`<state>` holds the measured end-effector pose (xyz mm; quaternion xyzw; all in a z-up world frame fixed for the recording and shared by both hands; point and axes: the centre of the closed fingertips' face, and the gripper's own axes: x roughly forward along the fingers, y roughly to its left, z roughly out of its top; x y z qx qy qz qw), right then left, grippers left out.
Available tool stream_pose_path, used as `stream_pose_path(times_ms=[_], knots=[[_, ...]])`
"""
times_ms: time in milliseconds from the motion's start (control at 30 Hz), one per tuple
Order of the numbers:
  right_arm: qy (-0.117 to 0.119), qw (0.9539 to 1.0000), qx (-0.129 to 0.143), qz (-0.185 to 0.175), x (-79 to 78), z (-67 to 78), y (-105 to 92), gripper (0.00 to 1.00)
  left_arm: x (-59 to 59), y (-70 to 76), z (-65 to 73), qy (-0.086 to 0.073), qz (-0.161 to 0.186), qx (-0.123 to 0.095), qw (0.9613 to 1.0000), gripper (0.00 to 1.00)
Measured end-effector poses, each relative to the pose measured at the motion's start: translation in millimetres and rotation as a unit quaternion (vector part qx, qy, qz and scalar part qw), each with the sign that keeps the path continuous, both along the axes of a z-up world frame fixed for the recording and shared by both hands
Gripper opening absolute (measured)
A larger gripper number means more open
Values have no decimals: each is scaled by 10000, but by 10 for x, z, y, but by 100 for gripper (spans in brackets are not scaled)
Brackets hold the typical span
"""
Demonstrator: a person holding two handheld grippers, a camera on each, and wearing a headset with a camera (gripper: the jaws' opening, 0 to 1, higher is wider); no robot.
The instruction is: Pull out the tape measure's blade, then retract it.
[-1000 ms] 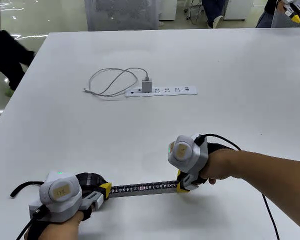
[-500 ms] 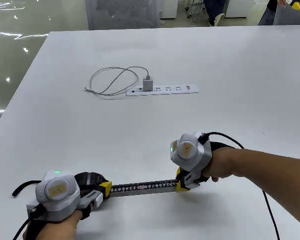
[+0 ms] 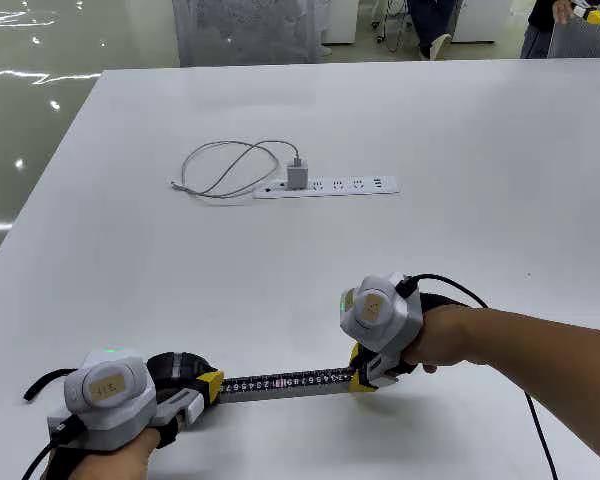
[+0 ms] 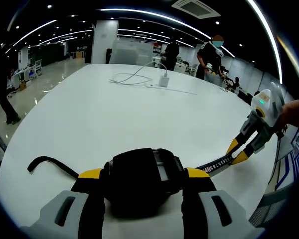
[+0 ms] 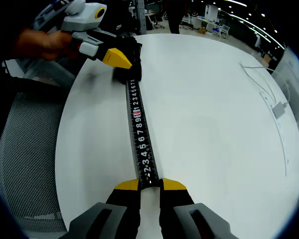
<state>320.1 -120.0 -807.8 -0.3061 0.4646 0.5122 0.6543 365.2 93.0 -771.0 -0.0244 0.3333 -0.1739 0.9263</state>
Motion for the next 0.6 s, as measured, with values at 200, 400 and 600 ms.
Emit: stream_pose_path(times_ms=[200,400,600], knots=[[-62,9999,0,153,-10,0,25,10,-3,-8,0,-1,-36,4,10000,58],[-69,9997,7,243,-10,-1,51,10,5,-10,-4,59,-50,32,10000,58],[-45,9997,-19,249,-12,-2,76,10,0,-8,-7,68,-43,27,10000,58]])
